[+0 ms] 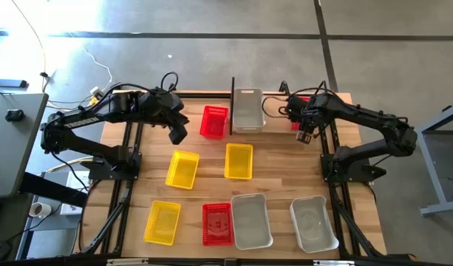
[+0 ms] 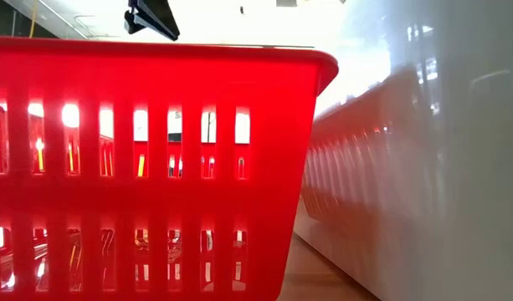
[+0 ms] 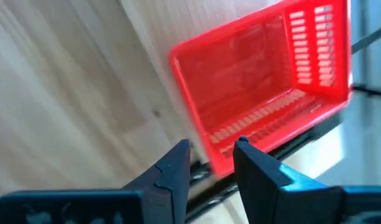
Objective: Stack baskets on shelf by color
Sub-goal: Put the top right yellow bin on the shelf
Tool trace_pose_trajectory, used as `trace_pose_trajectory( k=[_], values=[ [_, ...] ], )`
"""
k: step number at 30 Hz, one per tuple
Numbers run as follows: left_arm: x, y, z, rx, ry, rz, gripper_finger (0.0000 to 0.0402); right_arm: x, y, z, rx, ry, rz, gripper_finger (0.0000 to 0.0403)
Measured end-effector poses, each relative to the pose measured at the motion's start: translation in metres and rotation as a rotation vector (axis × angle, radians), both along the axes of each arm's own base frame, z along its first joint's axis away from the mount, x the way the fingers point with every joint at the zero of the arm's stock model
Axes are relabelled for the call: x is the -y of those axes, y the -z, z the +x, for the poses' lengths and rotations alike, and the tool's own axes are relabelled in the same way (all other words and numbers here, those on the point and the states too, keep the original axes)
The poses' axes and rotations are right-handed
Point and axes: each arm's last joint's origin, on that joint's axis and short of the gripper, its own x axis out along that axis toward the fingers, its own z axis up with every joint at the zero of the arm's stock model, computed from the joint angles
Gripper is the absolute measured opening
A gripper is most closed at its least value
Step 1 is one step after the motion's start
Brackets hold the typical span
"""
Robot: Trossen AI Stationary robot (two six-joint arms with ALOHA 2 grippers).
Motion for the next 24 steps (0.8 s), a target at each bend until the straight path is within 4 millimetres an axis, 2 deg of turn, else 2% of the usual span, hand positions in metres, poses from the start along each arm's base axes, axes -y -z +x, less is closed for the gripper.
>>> trace_pose_trajectory(
  k=[4,11,18,24],
  values=[
    [-0.001,0.001,0.001,0.018,-0.004,-0.045,0.0080,-0.008,-0.019,0.007,0.127,0.128,0.059,0.0108],
    [-0.005,0.009,0.011,0.059,-0.168,-0.193,0.0127,-0.035,-0.041,0.028,0.341,0.248,0.098,0.0108],
    [-0.004,0.023,0.038,0.058,-0.217,-0.255,0.0125,-0.050,-0.052,0.051,0.593,0.353,0.159,0.0108],
    [0.003,0.038,0.066,0.076,-0.270,-0.254,0.0122,-0.065,-0.057,0.064,0.701,0.282,0.217,0.0108]
  ],
)
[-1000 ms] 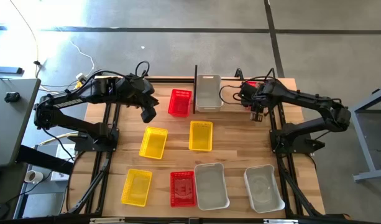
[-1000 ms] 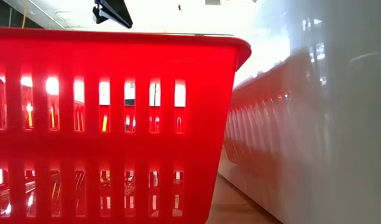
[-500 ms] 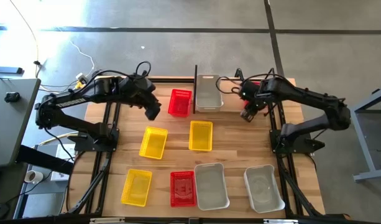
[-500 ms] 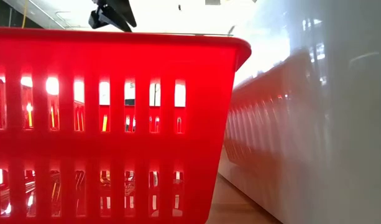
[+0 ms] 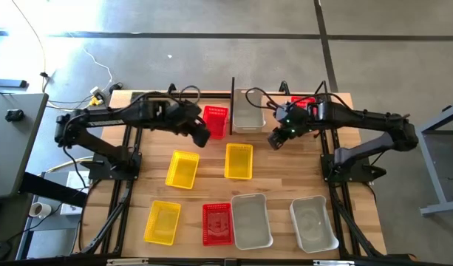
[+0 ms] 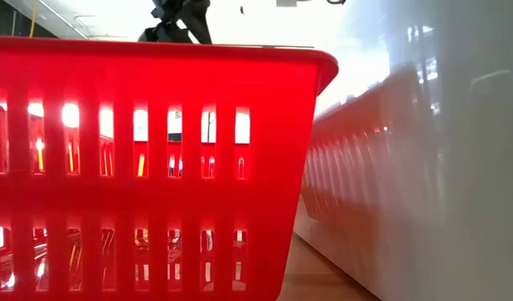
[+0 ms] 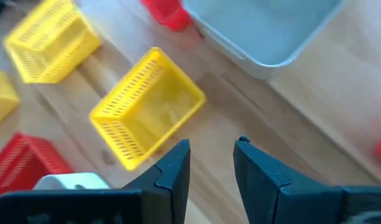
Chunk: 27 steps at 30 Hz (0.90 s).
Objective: Stack baskets on shelf by color
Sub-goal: Put the top right yellow bin on the shelf
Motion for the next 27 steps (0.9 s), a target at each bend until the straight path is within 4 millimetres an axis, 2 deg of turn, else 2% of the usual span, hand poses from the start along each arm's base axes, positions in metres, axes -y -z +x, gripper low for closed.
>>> trace_pose_trajectory(
  k=[14,27],
  values=[
    [0.025,0.058,0.054,-0.088,-0.144,-0.133,0.0122,-0.015,-0.002,0.006,0.043,-0.071,-0.014,0.0108],
    [0.023,0.109,0.089,-0.117,-0.231,-0.215,0.0122,-0.013,-0.003,0.005,0.030,-0.057,-0.083,0.0108]
  ],
)
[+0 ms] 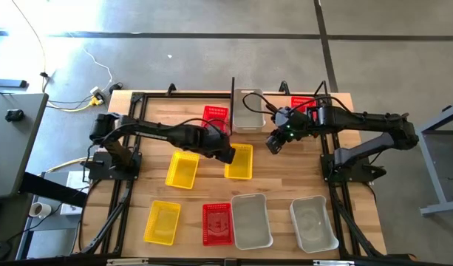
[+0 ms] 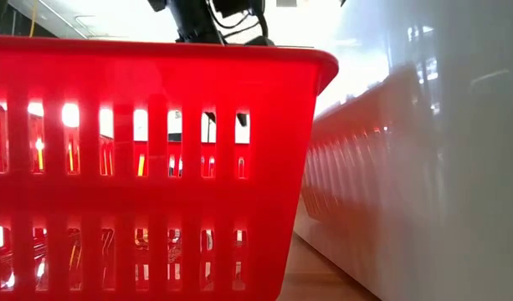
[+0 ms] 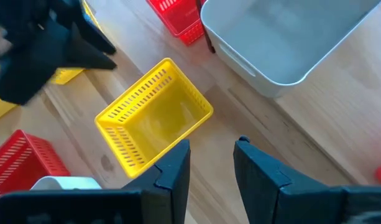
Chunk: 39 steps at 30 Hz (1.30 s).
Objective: Stack baskets on shelf by color
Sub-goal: Put the top right yellow bin on the shelf
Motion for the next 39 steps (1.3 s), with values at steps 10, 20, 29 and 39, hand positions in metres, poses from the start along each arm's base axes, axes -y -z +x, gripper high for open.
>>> trace_pose_trajectory(
  k=[10,20,29,39],
  values=[
    [-0.004,0.029,0.018,0.007,-0.002,-0.034,0.0122,0.000,0.010,-0.001,-0.031,0.003,0.002,0.0108],
    [-0.014,0.038,0.021,0.001,-0.027,-0.028,0.0122,-0.002,0.020,0.000,-0.038,-0.012,0.032,0.0108],
    [-0.019,0.058,0.027,-0.025,-0.019,-0.069,0.0122,-0.013,0.016,0.007,0.037,-0.073,0.028,0.0108],
    [-0.021,0.058,0.027,-0.024,-0.036,-0.048,0.0076,-0.035,0.013,0.012,0.072,-0.355,-0.038,0.0108]
  ],
)
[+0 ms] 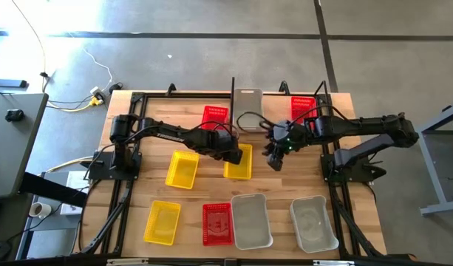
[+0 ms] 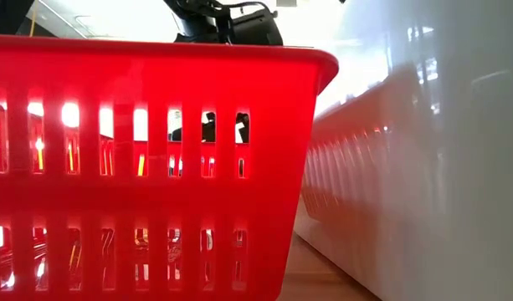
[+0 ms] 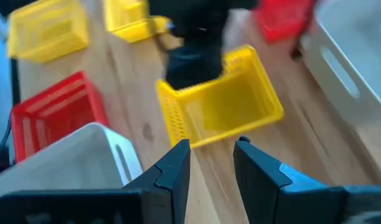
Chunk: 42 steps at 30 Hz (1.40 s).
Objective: Stack baskets on shelf by color
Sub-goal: Put the top right yellow bin on the shelf
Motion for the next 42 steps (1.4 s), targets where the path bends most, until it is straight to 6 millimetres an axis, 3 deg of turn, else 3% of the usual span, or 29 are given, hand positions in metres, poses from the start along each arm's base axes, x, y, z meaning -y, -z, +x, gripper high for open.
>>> trace_pose_trajectory(
  k=[5,17,30,42],
  values=[
    [-0.001,-0.002,0.004,0.052,0.001,0.009,0.0011,-0.013,-0.003,0.002,0.045,-0.147,-0.088,0.0108],
    [0.012,-0.013,0.020,0.219,-0.050,-0.064,0.0006,-0.030,-0.005,0.002,0.076,-0.317,-0.169,0.0108],
    [0.022,-0.065,0.043,0.342,-0.056,-0.021,0.0007,-0.050,-0.004,-0.002,0.084,-0.470,-0.123,0.0108],
    [0.019,-0.124,0.036,0.194,-0.049,0.117,0.0007,-0.059,-0.006,-0.003,0.113,-0.527,-0.233,0.0108]
  ],
)
